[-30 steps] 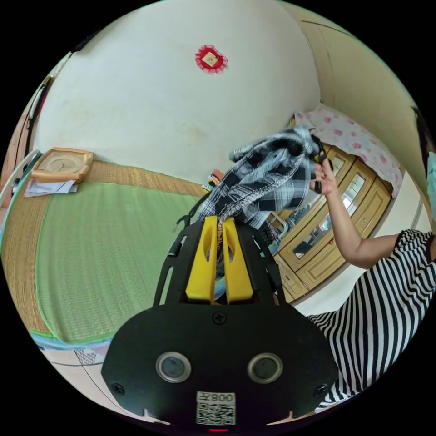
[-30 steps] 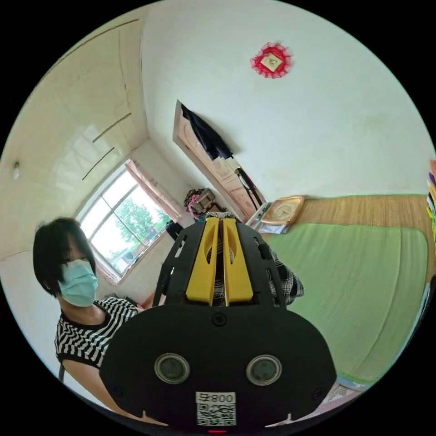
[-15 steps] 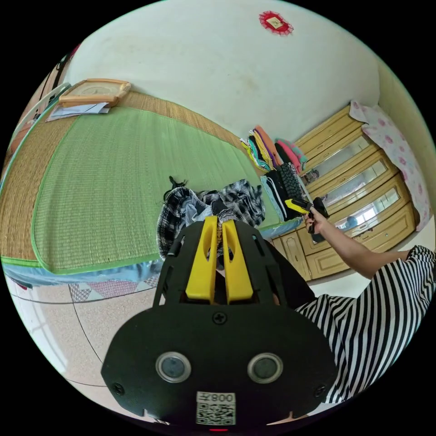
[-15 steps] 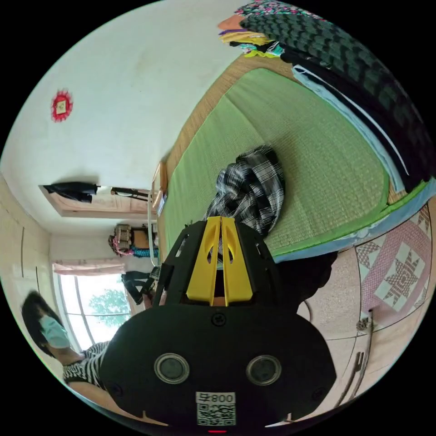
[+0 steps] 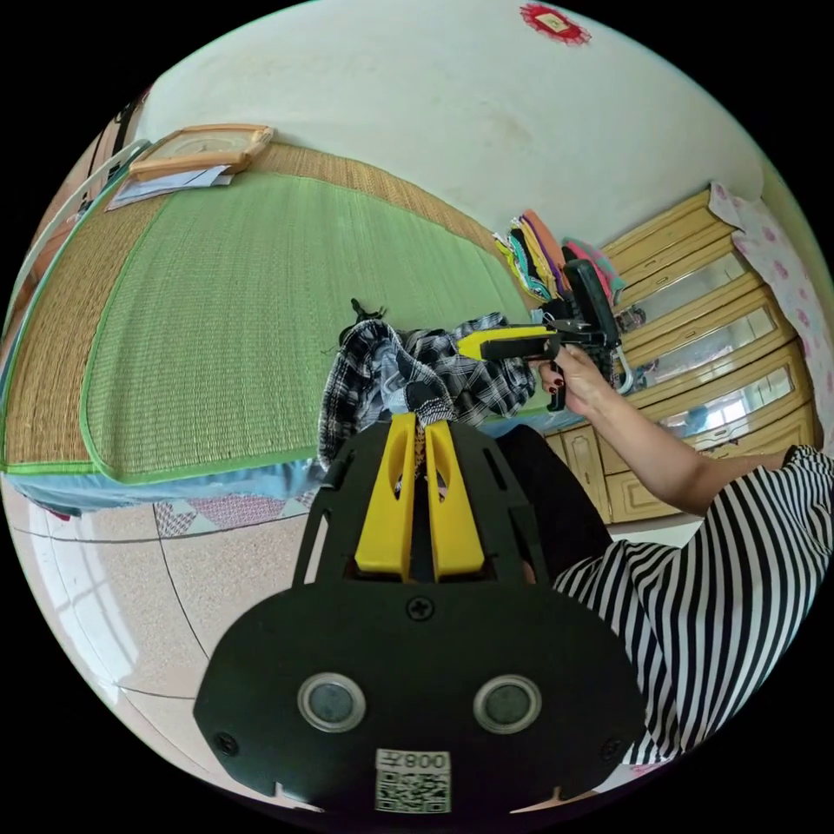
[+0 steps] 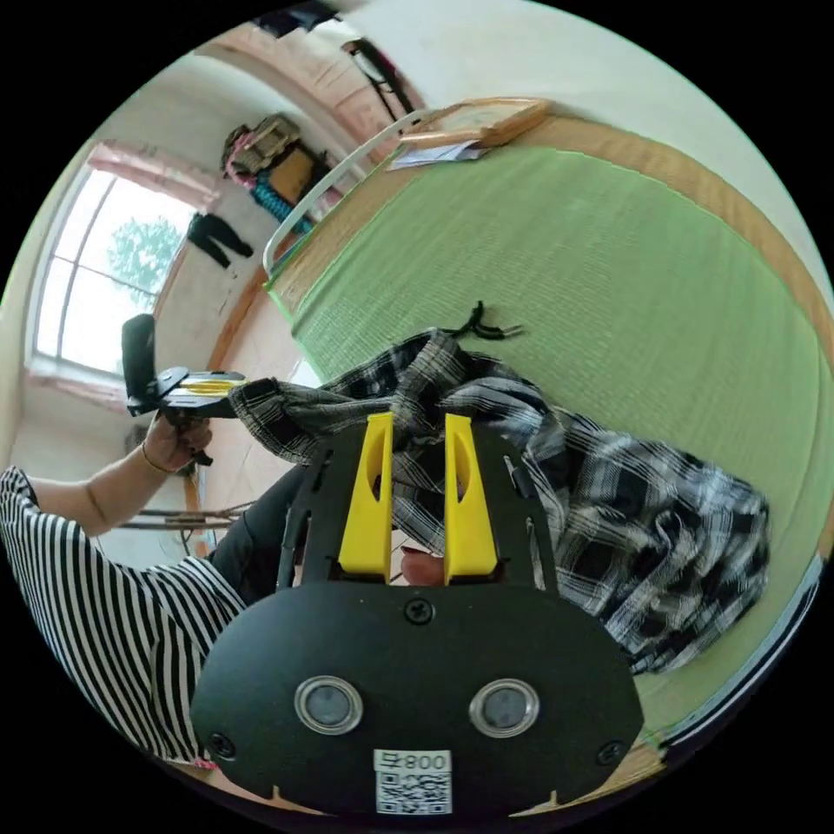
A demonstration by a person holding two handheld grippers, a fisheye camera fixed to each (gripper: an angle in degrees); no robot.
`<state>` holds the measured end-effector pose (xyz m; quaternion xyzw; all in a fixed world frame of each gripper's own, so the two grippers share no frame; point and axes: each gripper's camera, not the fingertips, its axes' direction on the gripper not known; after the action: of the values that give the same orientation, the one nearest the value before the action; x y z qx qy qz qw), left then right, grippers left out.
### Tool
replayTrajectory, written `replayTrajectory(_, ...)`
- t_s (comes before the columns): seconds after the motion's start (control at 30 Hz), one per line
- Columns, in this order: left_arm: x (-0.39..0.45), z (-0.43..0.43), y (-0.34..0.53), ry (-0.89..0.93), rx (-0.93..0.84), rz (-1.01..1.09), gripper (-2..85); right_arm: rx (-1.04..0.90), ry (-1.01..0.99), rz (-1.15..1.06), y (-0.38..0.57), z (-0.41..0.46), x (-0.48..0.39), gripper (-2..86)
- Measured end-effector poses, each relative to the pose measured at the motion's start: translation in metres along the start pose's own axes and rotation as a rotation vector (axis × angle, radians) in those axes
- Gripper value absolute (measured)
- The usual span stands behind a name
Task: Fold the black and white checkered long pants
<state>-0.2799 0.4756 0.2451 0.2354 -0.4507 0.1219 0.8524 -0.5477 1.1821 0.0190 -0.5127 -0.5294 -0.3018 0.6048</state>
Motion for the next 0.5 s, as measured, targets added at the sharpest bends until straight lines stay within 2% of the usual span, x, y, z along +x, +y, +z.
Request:
replayTrajectory(0.1, -0.014, -0.001, 0.0, 0.023, 0.017, -0.056, 1.4, -0.019, -0.038, -0.086, -0.01, 0.002, -0.032, 10.0)
replayTrajectory(0.23, -0.023, 0.002, -0.004, 0.031, -0.01, -0.059, 1.4, 0.019, -0.17, 0.037, -0.017, -0.004, -0.036, 10.3)
replayTrajectory(0.5, -0.031, -0.001, -0.01, 0.068, -0.036, -0.078, 1.6, -0.119, -0.055, 0.117, -0.062, 0.027, -0.074, 7.1)
